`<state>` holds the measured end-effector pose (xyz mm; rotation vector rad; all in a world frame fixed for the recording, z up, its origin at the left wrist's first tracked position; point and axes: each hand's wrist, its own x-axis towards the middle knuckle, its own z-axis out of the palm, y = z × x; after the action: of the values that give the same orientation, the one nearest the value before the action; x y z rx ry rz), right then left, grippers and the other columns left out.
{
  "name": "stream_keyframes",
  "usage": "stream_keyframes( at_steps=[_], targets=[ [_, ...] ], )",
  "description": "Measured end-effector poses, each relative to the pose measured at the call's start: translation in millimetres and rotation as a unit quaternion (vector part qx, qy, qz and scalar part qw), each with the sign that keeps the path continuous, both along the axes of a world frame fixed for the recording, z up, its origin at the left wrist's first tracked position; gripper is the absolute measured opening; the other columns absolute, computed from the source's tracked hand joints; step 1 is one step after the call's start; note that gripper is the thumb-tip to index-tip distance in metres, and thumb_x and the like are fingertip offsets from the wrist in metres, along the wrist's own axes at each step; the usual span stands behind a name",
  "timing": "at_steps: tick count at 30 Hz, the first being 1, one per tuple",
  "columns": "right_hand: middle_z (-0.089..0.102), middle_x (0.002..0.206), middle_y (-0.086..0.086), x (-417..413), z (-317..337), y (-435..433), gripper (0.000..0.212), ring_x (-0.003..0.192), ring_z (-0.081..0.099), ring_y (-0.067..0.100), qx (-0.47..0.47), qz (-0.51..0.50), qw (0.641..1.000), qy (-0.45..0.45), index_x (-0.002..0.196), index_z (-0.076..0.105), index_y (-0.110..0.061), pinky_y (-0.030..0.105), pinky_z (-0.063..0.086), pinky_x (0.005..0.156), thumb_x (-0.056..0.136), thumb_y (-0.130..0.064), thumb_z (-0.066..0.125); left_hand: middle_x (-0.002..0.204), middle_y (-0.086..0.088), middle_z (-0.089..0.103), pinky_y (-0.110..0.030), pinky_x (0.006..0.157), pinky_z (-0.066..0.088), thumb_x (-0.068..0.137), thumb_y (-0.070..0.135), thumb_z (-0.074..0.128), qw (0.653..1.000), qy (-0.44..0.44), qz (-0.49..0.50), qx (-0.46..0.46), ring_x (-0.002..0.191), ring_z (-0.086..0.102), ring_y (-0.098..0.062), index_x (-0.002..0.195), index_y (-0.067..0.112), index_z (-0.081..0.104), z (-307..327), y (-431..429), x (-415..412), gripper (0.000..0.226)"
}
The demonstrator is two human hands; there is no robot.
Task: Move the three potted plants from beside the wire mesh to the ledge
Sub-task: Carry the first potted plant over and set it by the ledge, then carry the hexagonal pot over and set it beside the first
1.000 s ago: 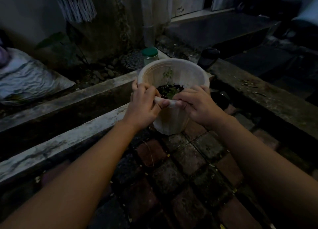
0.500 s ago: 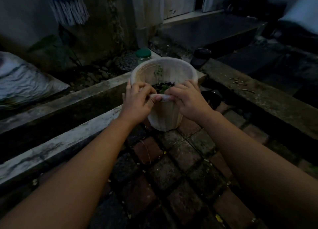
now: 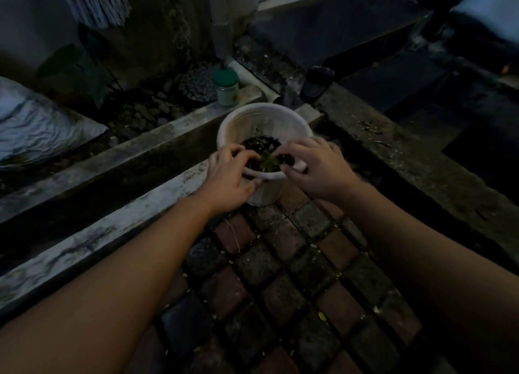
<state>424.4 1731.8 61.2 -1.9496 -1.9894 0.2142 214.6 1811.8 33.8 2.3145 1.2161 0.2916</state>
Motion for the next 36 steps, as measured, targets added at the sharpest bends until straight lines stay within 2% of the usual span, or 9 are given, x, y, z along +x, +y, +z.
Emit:
stream_keyframes(
  at_steps=[6,11,14,18,21,25,30,33,36],
  targets=[
    [0.055,0.137,-0.011,-3.5,128.8,-60.8,0.034,0.133,0.042,0.023,-0.05,-0.038,0.998,0.031,0.126,0.06,-0.044,0.048,0.037,0.103,0.093,-0.035,0.06,0.147,-0.002,0.033,-0.038,0.111,0.03,0.096,0.031,0.067,0.997,-0.017,-0.017,-0.068,0.139,0.029,-0.027,0.144,0.035,0.045,130.6,-48.2,-31.0,0.053],
    [0.058,0.135,-0.007,-15.7,322.9,-101.9,0.034,0.131,0.045,0.024,-0.048,-0.07,0.995,0.044,0.126,0.061,-0.04,0.047,0.039,0.1,0.092,-0.038,0.056,0.136,0.005,0.038,-0.038,0.113,0.036,0.096,0.031,0.068,0.99,-0.062,-0.053,-0.112,0.137,0.037,-0.022,0.138,0.039,0.05,320.7,-76.6,-33.0,0.047],
    [0.06,0.132,-0.005,-25.3,444.7,-129.2,0.04,0.127,0.049,0.024,-0.03,-0.113,0.992,0.05,0.125,0.062,-0.037,0.046,0.041,0.098,0.089,-0.046,0.048,0.132,0.01,0.037,-0.033,0.106,0.037,0.095,0.033,0.067,0.986,-0.099,-0.081,-0.111,0.133,0.04,-0.018,0.133,0.045,0.048,440.3,-96.3,-27.3,0.044],
    [0.058,0.137,-0.002,-31.5,568.8,-178.1,0.042,0.131,0.047,0.026,-0.003,-0.195,0.98,0.041,0.13,0.062,-0.035,0.051,0.042,0.104,0.089,-0.03,0.064,0.139,0.0,0.04,-0.033,0.102,0.037,0.095,0.04,0.064,0.975,-0.134,-0.133,-0.114,0.129,0.043,-0.019,0.139,0.038,0.047,561.1,-121.7,-25.0,0.047],
    [0.06,0.134,0.002,-38.3,638.8,-229.4,0.042,0.127,0.051,0.029,0.026,-0.28,0.959,0.029,0.128,0.064,-0.033,0.047,0.046,0.103,0.087,-0.031,0.067,0.141,0.0,0.041,-0.03,0.101,0.035,0.096,0.04,0.064,0.96,-0.175,-0.192,-0.109,0.127,0.041,-0.013,0.137,0.041,0.046,632.6,-142.8,-19.5,0.045],
    [0.062,0.125,0.002,-48.1,709.0,-321.8,0.043,0.118,0.055,0.027,0.112,-0.436,0.891,0.063,0.127,0.063,-0.033,0.043,0.049,0.099,0.086,-0.023,0.067,0.136,0.001,0.043,-0.027,0.105,0.035,0.096,0.028,0.067,0.924,-0.221,-0.294,-0.1,0.127,0.044,-0.013,0.131,0.047,0.042,711.4,-185.4,3.5,0.047],
    [0.055,0.123,0.007,-74.3,762.1,-475.2,0.05,0.115,0.053,0.031,0.139,-0.594,0.792,0.019,0.132,0.059,-0.035,0.04,0.045,0.099,0.085,-0.02,0.071,0.133,-0.009,0.051,-0.035,0.111,0.04,0.092,0.017,0.073,0.863,-0.233,-0.442,-0.077,0.128,0.05,-0.024,0.137,0.018,0.056,775.5,-285.2,52.8,0.048],
    [0.05,0.121,0.013,-104.1,776.5,-571.1,0.054,0.113,0.05,0.037,0.165,-0.695,0.699,-0.001,0.132,0.059,-0.034,0.046,0.045,0.102,0.083,-0.018,0.074,0.132,-0.01,0.053,-0.046,0.112,0.043,0.09,0.027,0.068,0.811,-0.24,-0.528,-0.081,0.127,0.051,-0.026,0.137,0.017,0.056,793.5,-356.7,78.3,0.049],
    [0.053,0.119,0.022,-137.5,778.3,-654.0,0.057,0.111,0.051,0.044,0.143,-0.788,0.594,-0.077,0.129,0.062,-0.024,0.05,0.043,0.101,0.076,-0.023,0.08,0.133,-0.006,0.05,-0.046,0.112,0.043,0.089,0.036,0.063,0.762,-0.221,-0.602,-0.088,0.13,0.048,-0.025,0.138,0.025,0.053,801.5,-432.3,97.2,0.052]
  ],
)
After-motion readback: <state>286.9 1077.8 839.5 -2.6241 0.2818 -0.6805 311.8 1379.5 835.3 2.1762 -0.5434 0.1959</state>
